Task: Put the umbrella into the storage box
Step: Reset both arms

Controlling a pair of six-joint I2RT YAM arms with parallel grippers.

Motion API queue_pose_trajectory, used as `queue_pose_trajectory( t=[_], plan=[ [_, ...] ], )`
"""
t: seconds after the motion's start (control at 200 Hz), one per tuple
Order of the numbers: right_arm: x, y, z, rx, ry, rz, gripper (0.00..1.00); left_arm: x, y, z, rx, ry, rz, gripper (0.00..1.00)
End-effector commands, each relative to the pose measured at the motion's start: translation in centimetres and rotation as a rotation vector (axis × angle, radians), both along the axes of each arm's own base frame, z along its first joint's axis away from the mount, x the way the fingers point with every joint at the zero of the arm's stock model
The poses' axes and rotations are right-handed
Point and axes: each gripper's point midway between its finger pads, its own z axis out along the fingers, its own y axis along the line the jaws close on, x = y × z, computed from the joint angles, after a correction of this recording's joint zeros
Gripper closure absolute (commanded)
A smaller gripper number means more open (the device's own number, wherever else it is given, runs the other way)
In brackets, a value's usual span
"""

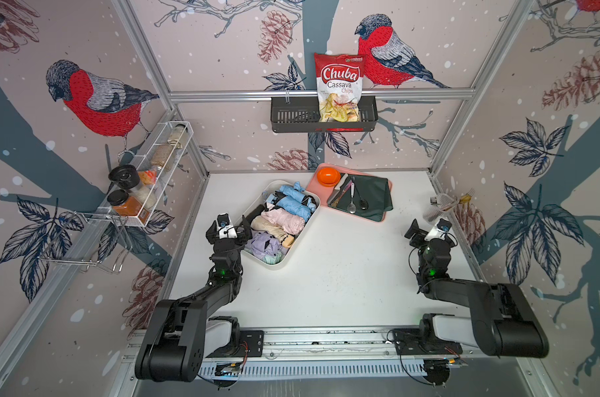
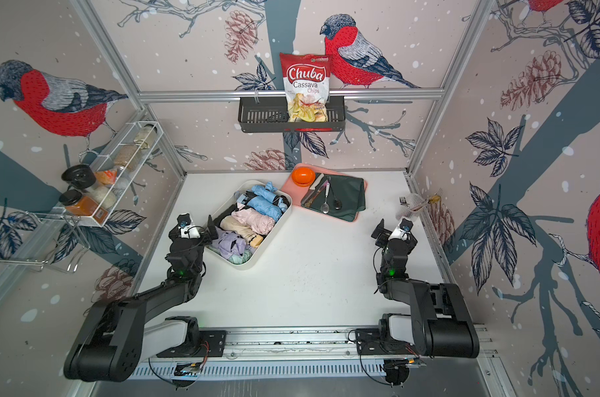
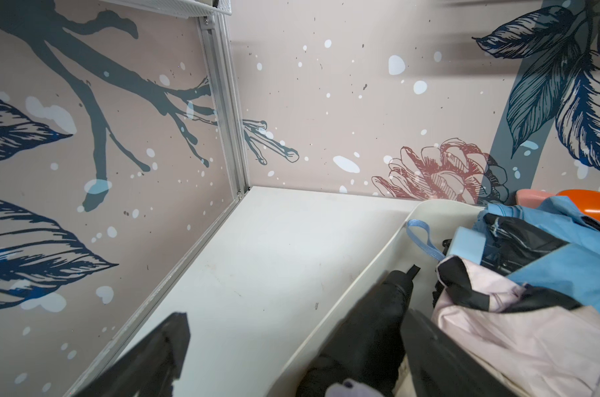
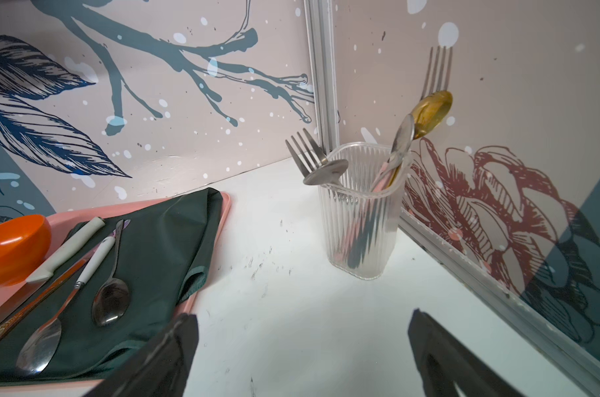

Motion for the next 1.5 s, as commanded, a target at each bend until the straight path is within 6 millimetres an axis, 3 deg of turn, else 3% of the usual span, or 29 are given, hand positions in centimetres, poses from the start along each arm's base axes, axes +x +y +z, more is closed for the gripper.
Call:
queue_pose_trajectory(
  t=[0.0, 0.17, 0.495, 0.82, 0.941, 1.131, 1.496],
  plan=[
    [0.6, 0.5, 1.3, -0.031, -0.066, 0.033, 0.00, -0.6, 0.0, 1.3, -0.009, -0.069, -0.007, 0.00],
    [1.4, 1.2, -0.2, -0.047, -0.059, 0.074, 0.00, -1.6, -0.4, 0.4, -0.024, -0.084, -0.030, 0.00],
    [1.6, 1.9, -0.2, -0.060, -0.056, 0.117, 0.00, -0.9, 0.6, -1.7, -0.066, -0.071, 0.031, 0.00],
    [2.0, 2.4, -0.5, -0.061, -0.037, 0.154, 0.00, 1.8, -0.9, -4.0, -0.044, 0.020, -0.050, 0.01],
    [2.0, 2.4, -0.4, -0.060, -0.038, 0.156, 0.00, 3.1, -0.4, -4.7, -0.056, 0.081, -0.037, 0.00],
    [2.0, 2.4, -0.4, -0.062, -0.040, 0.154, 0.00, 2.3, 0.9, -4.4, -0.080, 0.049, 0.039, 0.00],
    [2.0, 2.4, -0.3, -0.070, -0.039, 0.146, 0.00, 2.3, 0.9, -4.4, -0.080, 0.048, 0.040, 0.00]
  ],
)
